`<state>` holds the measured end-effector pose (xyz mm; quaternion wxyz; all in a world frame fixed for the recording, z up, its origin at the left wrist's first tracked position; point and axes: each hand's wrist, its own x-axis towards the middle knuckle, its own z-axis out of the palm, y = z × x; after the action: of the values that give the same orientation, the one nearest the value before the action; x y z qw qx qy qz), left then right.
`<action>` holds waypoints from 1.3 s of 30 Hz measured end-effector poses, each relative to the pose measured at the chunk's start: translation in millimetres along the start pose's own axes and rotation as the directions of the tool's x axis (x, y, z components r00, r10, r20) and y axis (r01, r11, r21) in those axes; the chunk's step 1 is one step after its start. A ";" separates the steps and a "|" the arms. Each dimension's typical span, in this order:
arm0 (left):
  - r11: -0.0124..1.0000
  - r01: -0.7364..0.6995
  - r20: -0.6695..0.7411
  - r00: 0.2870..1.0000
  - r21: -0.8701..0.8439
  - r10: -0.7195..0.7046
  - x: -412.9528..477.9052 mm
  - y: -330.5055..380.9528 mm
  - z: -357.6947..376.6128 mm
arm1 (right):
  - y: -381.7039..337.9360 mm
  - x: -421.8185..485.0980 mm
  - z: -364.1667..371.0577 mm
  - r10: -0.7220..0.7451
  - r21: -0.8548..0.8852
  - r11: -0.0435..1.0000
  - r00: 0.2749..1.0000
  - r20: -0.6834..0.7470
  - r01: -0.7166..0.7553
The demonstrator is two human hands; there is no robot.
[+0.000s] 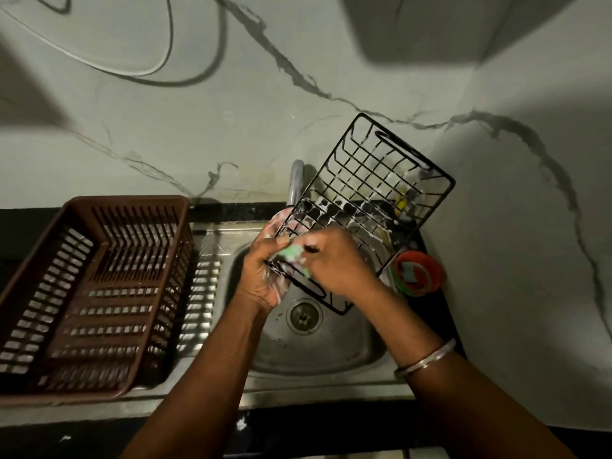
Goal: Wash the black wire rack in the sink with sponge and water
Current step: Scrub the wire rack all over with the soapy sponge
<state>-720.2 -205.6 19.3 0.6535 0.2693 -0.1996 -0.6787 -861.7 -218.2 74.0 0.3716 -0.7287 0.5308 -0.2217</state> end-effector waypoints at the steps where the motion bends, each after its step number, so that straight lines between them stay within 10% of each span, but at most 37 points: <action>1: 1.000 -0.004 0.021 1.000 -0.007 0.005 1.1 0.7 -0.8 | -1.0 0.7 -0.4 0.008 -0.021 1.000 1.000 -0.028 -0.009; 15: 0.994 0.032 0.037 0.999 -0.108 -0.028 -2.8 13.2 1.7 | -10.5 -4.0 1.9 -0.051 0.056 0.997 0.998 0.045 0.049; 19: 0.997 -0.034 0.012 0.999 -0.063 0.035 -1.0 10.6 7.1 | -10.5 -3.3 12.1 -0.075 -0.155 0.986 0.991 -0.109 0.058; 22: 0.998 -0.048 -0.002 0.999 -0.028 0.047 -0.3 15.7 11.2 | -12.4 -1.6 3.0 -0.020 0.008 1.000 0.988 -0.154 0.021; 27: 0.997 -0.064 0.009 0.998 0.031 0.063 -0.5 14.4 14.2 | -15.7 -0.8 -0.7 -0.175 -0.398 0.913 0.964 -0.198 0.085; 39: 0.996 -0.082 -0.006 0.997 0.034 0.082 4.2 11.9 15.2 | -3.9 -0.5 -9.7 0.132 -0.138 0.981 0.989 -0.061 -0.139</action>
<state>-720.5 -211.8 38.0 0.6769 0.2743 -0.2195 -0.6468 -866.5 -220.1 83.2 0.3192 -0.7094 0.6031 -0.1763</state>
